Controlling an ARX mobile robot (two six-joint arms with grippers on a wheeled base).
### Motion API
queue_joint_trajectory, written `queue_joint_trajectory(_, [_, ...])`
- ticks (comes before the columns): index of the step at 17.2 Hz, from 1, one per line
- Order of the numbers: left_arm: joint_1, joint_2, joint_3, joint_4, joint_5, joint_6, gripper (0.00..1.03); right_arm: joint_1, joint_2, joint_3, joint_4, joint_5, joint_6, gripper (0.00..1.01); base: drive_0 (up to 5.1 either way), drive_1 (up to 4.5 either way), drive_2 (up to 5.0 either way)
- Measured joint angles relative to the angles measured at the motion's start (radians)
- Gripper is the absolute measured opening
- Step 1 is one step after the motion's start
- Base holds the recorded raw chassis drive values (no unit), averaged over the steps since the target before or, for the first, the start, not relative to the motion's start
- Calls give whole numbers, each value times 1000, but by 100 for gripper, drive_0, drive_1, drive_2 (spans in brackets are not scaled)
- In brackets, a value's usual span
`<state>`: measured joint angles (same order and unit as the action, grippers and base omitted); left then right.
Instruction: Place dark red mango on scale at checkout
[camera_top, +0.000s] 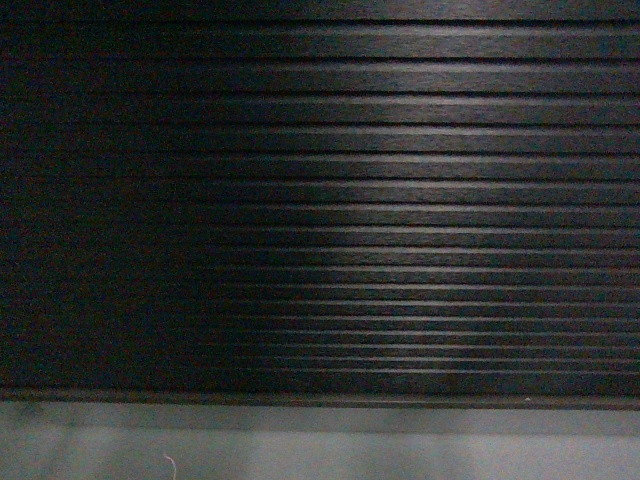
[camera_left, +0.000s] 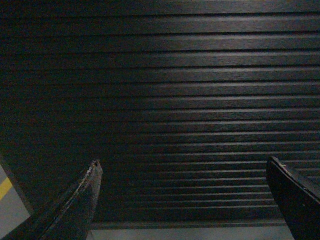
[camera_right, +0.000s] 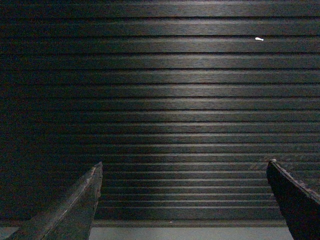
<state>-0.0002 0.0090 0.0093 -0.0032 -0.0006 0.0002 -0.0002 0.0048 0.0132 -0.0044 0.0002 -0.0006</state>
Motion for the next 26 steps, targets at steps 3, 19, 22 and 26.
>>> queue_joint_trajectory(3, [0, 0, 0, 0, 0, 0, 98, 0, 0, 0, 0, 0, 0, 98, 0, 0, 0])
queue_joint_trajectory(19, [0, 0, 0, 0, 0, 0, 98, 0, 0, 0, 1, 0, 0, 98, 0, 0, 0])
queue_joint_trajectory(22, [0, 0, 0, 0, 0, 0, 98, 0, 0, 0, 0, 0, 0, 98, 0, 0, 0])
queue_joint_trajectory(26, [0, 0, 0, 0, -1, 0, 98, 0, 0, 0, 1, -1, 0, 98, 0, 0, 0])
